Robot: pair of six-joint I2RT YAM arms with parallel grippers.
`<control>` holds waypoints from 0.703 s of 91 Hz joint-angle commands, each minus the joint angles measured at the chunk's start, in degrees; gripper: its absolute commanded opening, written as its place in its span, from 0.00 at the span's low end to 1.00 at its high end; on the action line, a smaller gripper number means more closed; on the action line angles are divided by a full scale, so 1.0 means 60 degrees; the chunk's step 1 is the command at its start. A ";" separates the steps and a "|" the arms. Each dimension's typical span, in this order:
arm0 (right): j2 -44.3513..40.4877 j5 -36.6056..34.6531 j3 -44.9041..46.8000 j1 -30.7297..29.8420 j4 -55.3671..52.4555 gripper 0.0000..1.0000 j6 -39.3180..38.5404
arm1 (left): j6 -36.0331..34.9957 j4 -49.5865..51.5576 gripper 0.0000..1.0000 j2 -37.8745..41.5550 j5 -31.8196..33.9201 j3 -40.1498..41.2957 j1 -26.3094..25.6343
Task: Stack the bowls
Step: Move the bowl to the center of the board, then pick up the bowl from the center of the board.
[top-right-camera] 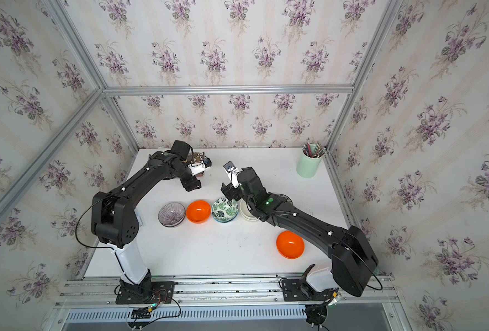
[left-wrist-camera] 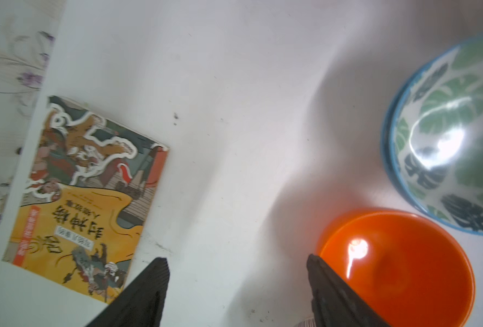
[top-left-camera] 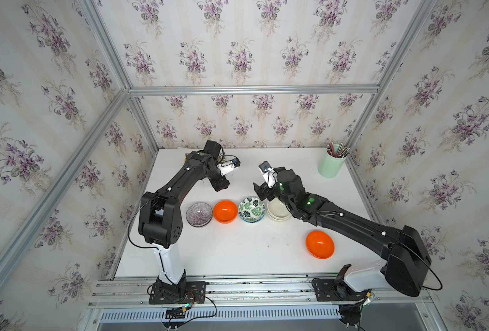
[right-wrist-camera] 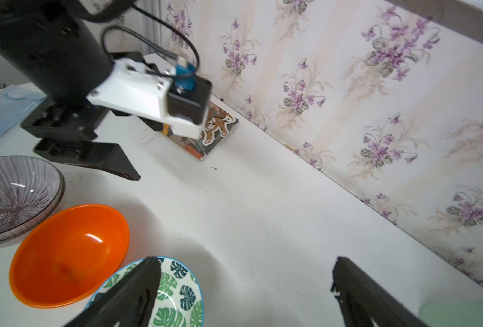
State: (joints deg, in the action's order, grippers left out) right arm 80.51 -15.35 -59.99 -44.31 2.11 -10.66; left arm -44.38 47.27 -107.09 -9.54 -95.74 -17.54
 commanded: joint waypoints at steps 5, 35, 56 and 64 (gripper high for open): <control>-0.0371 -0.0403 -0.0266 0.0866 -0.2038 0.93 0.2113 | 0.3284 -0.0680 0.81 0.0334 0.1131 -0.0857 0.0022; -0.2026 -0.1356 0.0169 0.0276 -0.6123 0.88 0.4430 | 0.8540 0.1234 0.86 -0.0180 -0.0517 -0.3304 0.1164; -0.2400 -0.1499 0.0139 -0.0462 -0.8832 0.86 0.6669 | 0.9090 0.1356 0.90 0.0656 0.1562 -0.1650 0.0524; -0.2488 -0.1148 0.0060 -0.0730 -0.9868 0.85 0.7373 | 0.9016 0.1221 0.90 0.1098 0.2679 -0.1011 -0.0049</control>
State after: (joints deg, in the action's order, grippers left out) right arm 66.24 -22.98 -58.87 -47.27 -45.36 24.43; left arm 8.19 54.39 -103.55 -4.43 -105.21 -14.76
